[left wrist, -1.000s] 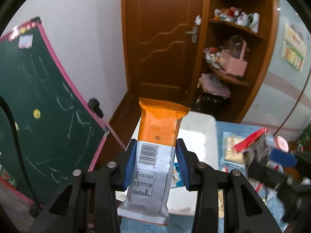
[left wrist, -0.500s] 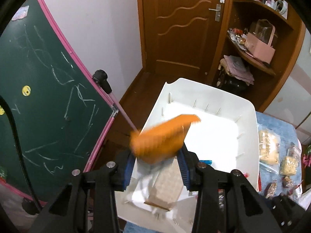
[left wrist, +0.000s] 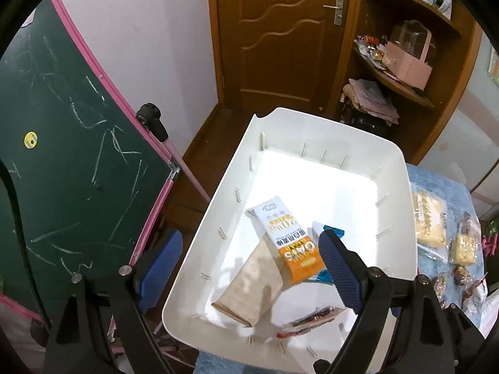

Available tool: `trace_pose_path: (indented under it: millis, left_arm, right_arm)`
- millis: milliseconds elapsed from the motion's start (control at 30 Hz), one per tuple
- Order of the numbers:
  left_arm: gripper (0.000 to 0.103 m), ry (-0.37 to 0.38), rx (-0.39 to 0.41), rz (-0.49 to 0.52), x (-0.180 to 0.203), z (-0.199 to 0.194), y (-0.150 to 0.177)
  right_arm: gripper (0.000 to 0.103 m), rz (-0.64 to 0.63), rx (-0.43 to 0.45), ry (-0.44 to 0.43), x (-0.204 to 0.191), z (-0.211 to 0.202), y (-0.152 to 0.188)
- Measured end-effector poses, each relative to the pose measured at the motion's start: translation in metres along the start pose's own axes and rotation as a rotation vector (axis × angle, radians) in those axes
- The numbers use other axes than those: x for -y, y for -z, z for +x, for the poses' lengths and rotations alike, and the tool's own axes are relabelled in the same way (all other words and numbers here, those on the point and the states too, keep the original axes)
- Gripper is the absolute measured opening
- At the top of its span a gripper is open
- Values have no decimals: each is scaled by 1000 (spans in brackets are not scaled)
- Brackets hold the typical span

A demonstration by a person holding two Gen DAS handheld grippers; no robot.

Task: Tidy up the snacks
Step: 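Carry the bar and jerky bag to the white tray and release both inside, then move both grippers back over the remaining snacks on the table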

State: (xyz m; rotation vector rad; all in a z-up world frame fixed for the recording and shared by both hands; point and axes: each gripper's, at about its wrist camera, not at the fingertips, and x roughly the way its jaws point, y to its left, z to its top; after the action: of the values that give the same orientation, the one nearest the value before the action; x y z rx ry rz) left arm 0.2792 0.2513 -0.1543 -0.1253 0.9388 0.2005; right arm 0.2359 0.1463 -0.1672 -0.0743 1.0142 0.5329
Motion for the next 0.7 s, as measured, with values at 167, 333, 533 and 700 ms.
trace_pose_path:
  millis: [167, 333, 533, 700]
  left_arm:
    - [88, 44, 40, 5, 4, -28, 8]
    - [88, 80, 76, 16, 10, -61, 18]
    - [88, 112, 116, 34, 23, -105, 25]
    - [88, 141, 164, 68, 42, -147, 35]
  right_arm:
    - [88, -23, 33, 0, -6, -22, 13]
    - [88, -43, 49, 16, -9, -48, 25]
    - [88, -58, 84, 10, -7, -89, 36]
    - [88, -80, 134, 94, 0, -129, 50]
